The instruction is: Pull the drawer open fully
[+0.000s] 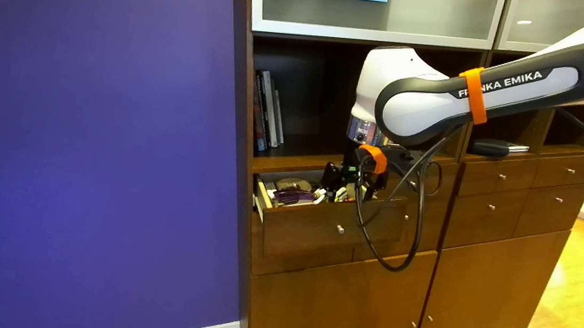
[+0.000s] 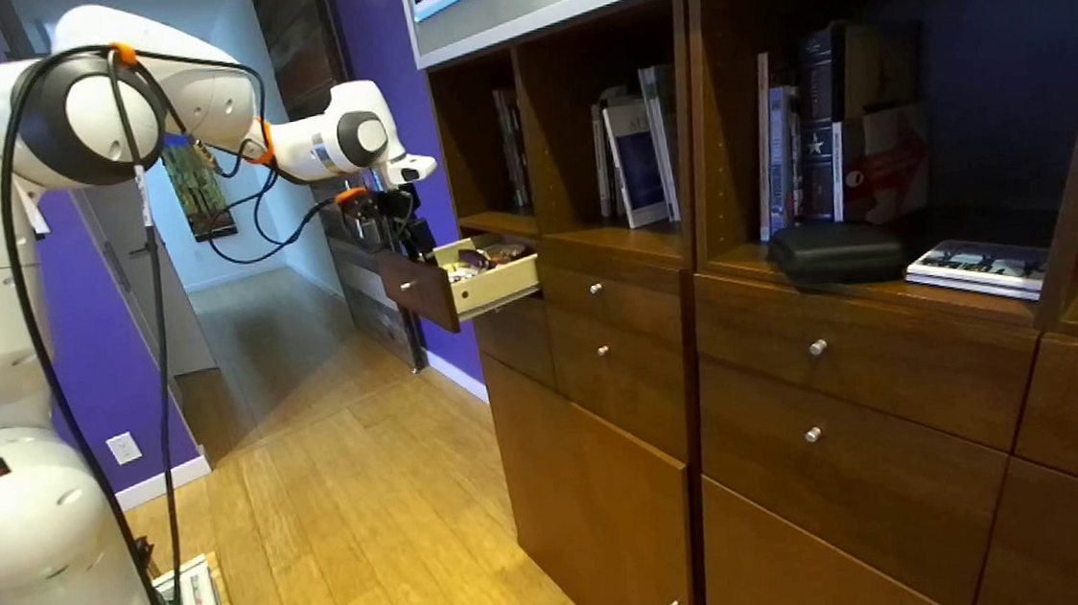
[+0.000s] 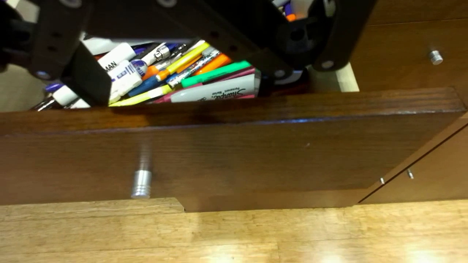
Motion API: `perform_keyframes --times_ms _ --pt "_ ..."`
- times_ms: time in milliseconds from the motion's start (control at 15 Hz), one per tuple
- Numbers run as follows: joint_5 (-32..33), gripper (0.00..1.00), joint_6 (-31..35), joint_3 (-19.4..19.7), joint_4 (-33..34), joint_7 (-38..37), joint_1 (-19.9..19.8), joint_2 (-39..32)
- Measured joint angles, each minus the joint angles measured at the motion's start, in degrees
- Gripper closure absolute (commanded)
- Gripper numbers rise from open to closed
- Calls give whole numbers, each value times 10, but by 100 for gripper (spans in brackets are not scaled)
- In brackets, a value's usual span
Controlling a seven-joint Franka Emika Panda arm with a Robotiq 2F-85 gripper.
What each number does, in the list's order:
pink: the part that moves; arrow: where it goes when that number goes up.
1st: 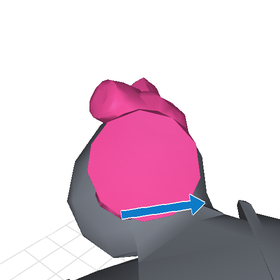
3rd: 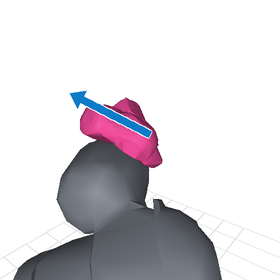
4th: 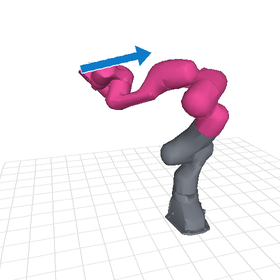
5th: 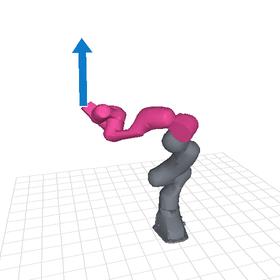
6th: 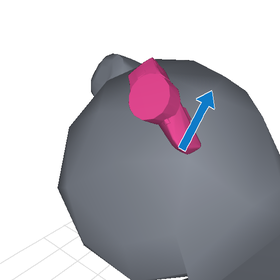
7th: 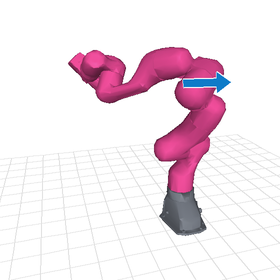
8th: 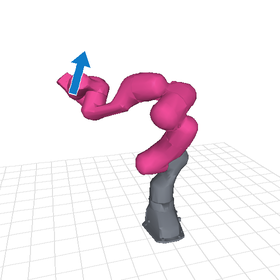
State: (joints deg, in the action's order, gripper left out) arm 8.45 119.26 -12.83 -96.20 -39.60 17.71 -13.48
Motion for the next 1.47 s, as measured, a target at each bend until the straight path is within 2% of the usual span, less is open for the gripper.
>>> perform_keyframes --times_ms 333,867,1133,1467 --pt "-43 0 -54 -1 22 9 0 0" --pt "-55 0 -65 1 41 18 0 0" --pt "-29 0 -42 2 69 71 0 2" --pt "-29 0 -54 1 97 191 -2 29"
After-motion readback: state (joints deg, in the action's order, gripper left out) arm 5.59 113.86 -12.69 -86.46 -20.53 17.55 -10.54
